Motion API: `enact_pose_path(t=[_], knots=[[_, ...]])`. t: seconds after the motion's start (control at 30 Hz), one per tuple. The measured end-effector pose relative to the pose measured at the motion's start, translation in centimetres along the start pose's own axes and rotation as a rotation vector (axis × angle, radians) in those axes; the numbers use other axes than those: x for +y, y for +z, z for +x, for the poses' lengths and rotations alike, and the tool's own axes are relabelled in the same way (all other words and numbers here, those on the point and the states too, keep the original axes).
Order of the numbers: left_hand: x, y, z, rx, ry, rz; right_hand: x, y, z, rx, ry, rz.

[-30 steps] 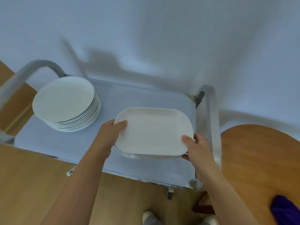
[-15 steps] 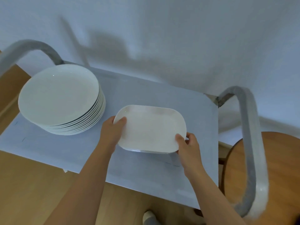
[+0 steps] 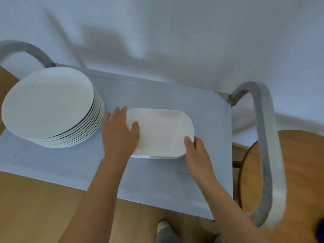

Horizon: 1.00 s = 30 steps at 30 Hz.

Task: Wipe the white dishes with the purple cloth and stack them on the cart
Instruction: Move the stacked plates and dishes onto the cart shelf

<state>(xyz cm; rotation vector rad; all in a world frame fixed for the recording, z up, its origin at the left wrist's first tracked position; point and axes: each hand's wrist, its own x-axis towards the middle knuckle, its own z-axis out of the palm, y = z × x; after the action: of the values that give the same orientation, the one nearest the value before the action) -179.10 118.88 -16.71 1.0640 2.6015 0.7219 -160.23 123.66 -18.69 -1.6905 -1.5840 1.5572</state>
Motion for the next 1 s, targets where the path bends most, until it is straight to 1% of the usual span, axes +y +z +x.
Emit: enact_pose_path(t=[0.07, 0.2, 0.3, 0.37, 0.43, 0.47, 0.57, 0.67, 0.73, 0.83, 1.0], knots=[[3.2, -0.3, -2.2, 0.015, 0.131, -0.070, 0.0, -1.0, -2.0, -0.041, -0.009, -0.045], [10.2, 0.0, -7.9, -0.081, 0.321, -0.228, 0.9, -5.4, -6.4, -0.062, -0.080, -0.060], [15.1, 1.2, -11.9, -0.191, 0.481, -0.289, 1.9, -10.1, -9.9, -0.034, -0.253, -0.141], [18.1, 2.5, -14.1, -0.253, 0.575, -0.307, 2.6, -13.3, -12.0, 0.037, -0.407, -0.121], [20.8, 4.1, -16.0, -0.297, 0.646, -0.314, 4.0, -16.4, -13.5, 0.124, -0.507, -0.108], [22.0, 5.1, -16.9, -0.319, 0.672, -0.309, 4.9, -18.0, -14.1, 0.164, -0.506, -0.088], [25.3, 8.5, -19.8, -0.425, 0.729, -0.250, 8.4, -23.2, -15.0, 0.275, -0.401, -0.070], [28.3, 13.3, -23.4, -0.567, 0.785, -0.131, 13.7, -28.4, -14.9, 0.413, -0.329, -0.220], [29.8, 16.8, -26.0, -0.654, 0.815, -0.051, 17.9, -31.4, -14.6, 0.468, -0.238, -0.317], [31.6, 21.9, -29.8, -0.814, 0.802, 0.072, 23.3, -34.8, -14.2, 0.470, -0.117, -0.376], [32.6, 29.6, -34.3, -0.934, 0.771, 0.266, 30.2, -38.2, -13.1, 0.462, 0.014, -0.357]])
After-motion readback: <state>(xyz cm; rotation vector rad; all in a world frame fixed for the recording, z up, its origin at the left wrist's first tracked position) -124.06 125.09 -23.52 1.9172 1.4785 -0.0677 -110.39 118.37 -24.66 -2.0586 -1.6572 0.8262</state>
